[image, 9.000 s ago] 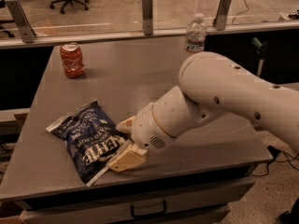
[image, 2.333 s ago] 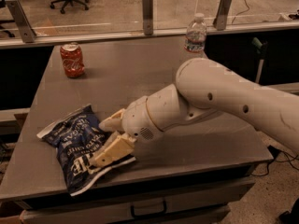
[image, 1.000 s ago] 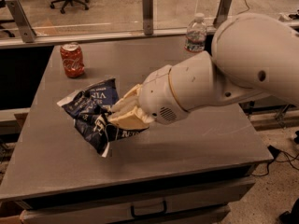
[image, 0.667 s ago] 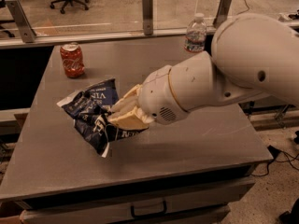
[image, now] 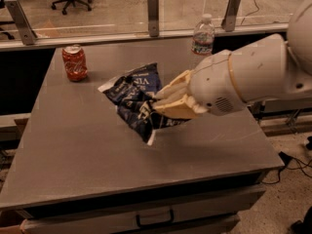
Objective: Move blue chip bag near water bottle
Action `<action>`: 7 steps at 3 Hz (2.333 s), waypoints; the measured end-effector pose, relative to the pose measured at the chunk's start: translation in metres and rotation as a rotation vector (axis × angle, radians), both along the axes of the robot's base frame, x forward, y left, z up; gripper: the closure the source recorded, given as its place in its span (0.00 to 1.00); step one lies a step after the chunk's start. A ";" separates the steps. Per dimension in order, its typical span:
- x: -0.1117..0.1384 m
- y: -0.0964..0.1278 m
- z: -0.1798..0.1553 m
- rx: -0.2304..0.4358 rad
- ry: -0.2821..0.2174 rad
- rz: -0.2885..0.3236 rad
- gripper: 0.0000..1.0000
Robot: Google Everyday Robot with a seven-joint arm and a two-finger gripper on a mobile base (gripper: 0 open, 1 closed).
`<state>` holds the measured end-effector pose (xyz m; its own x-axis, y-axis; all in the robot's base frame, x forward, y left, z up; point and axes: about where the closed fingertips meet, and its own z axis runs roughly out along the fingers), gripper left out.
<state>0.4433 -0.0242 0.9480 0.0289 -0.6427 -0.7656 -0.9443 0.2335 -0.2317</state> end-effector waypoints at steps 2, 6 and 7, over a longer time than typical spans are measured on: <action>0.017 -0.103 0.022 -0.039 -0.081 -0.079 1.00; 0.080 -0.229 -0.058 0.034 0.005 -0.137 1.00; 0.091 -0.233 -0.071 0.048 0.025 -0.143 0.82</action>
Offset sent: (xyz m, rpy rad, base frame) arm 0.0304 -0.1696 0.0284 -0.0604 -0.1147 -0.1256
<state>0.5344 -0.2577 0.8767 -0.0796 -0.6015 -0.7949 -0.9058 0.3767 -0.1943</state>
